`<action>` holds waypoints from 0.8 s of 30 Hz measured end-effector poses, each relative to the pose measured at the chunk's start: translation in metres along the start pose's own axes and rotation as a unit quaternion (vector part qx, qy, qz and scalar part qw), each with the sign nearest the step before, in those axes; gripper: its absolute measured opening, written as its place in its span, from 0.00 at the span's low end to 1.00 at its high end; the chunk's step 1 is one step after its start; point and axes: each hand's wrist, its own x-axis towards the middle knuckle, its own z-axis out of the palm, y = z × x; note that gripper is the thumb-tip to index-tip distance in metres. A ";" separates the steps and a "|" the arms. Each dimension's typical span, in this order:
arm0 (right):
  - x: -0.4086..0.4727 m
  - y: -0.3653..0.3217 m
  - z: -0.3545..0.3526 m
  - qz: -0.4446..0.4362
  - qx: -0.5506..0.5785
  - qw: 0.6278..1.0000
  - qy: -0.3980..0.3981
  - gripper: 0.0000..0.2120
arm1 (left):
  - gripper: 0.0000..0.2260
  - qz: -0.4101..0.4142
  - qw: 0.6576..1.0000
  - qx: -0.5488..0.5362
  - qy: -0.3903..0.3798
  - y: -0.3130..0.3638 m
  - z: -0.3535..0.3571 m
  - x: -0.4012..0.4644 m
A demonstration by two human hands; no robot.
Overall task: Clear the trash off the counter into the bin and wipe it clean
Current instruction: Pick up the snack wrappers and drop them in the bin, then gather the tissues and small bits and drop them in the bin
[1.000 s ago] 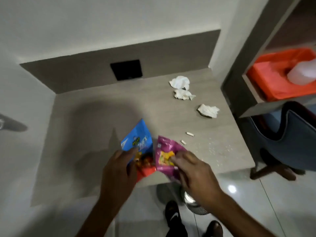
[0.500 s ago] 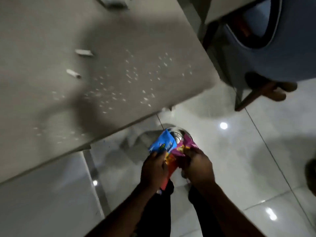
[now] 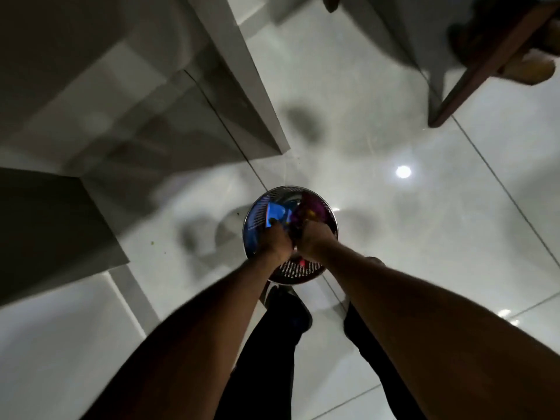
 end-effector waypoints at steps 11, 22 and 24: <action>-0.153 -0.028 -0.080 -0.078 0.051 0.985 0.144 0.08 | 0.16 0.195 0.967 -0.011 0.162 0.061 -0.112 -0.151; -0.373 -0.155 -0.258 -0.221 0.077 0.879 0.415 0.08 | 0.13 0.491 0.732 0.150 0.448 0.125 -0.297 -0.353; -0.387 -0.200 -0.285 -0.270 0.053 0.860 0.429 0.07 | 0.13 0.471 0.722 0.138 0.488 0.120 -0.343 -0.359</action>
